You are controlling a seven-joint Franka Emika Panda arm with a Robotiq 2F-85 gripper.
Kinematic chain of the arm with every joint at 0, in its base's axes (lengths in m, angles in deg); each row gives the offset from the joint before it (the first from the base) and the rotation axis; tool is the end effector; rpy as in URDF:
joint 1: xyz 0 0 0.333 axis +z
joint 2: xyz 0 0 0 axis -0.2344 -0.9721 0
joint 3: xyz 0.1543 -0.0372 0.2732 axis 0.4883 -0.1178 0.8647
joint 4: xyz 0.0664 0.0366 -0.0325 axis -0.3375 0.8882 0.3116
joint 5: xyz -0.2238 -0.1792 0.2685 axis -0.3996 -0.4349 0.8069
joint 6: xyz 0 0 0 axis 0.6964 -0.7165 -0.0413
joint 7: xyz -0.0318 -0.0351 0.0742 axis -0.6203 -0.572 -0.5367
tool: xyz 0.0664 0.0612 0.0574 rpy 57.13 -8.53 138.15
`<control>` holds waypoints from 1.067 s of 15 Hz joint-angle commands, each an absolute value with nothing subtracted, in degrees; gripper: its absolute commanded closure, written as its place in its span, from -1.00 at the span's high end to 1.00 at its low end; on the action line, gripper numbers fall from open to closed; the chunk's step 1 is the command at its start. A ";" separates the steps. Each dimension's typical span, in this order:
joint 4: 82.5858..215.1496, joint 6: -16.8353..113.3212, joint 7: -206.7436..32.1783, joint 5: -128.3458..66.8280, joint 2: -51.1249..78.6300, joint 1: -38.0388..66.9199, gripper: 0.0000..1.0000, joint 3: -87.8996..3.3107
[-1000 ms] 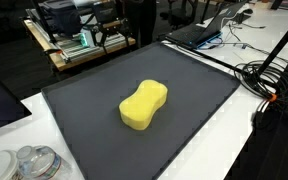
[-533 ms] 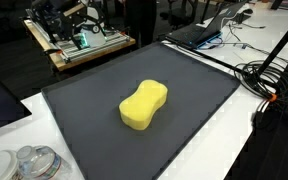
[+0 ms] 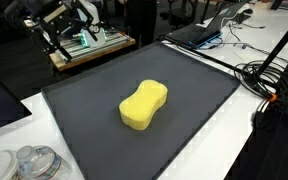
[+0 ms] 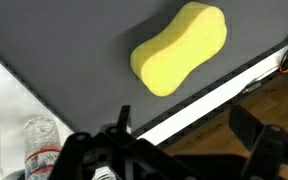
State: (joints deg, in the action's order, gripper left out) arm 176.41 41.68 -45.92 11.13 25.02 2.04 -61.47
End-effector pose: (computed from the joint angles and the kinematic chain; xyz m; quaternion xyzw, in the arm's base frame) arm 0.4802 -0.3052 0.3929 -0.9505 0.1792 -0.1715 0.1869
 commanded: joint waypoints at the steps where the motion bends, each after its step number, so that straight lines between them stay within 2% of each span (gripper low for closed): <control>1: 175.47 41.57 -46.23 10.82 24.07 -0.96 1.00 -58.25; 4: 174.62 41.49 -46.26 10.90 23.14 -1.08 1.00 -58.01; 16: 148.56 32.28 -41.19 5.46 2.24 -8.48 1.00 -49.83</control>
State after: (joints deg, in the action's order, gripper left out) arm 157.89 37.02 -42.94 8.61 8.53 -4.89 -52.05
